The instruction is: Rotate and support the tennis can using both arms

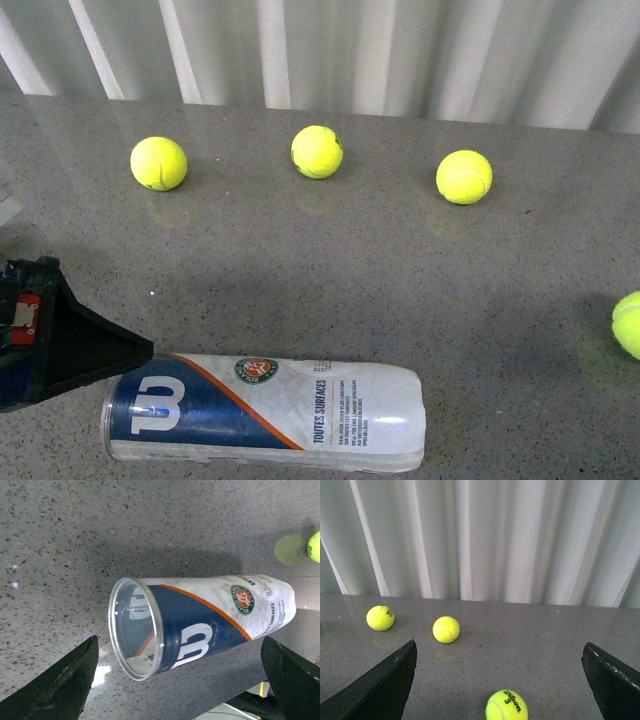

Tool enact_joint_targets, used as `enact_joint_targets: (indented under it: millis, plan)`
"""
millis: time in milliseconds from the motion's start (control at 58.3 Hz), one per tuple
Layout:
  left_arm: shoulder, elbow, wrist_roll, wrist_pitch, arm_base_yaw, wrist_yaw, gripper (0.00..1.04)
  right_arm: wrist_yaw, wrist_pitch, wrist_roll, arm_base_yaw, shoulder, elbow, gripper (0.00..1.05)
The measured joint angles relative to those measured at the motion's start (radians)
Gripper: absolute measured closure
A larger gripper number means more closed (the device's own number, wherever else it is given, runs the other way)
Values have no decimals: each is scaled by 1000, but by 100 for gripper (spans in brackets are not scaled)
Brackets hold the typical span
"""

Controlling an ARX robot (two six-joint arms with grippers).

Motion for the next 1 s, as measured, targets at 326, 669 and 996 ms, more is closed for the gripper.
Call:
enact_joint_targets:
  millis: [326,669,996]
  plan:
    - [-13,-74,-136,121,-108,-11,7,0,0,0,0,0,0,7]
    - [50,-134,-280,305,-182,-55,8,0,0,0,0,0,0,7]
    - [111,-154,-348,390,-187,-105,64,0,0,0,0,0,0,7]
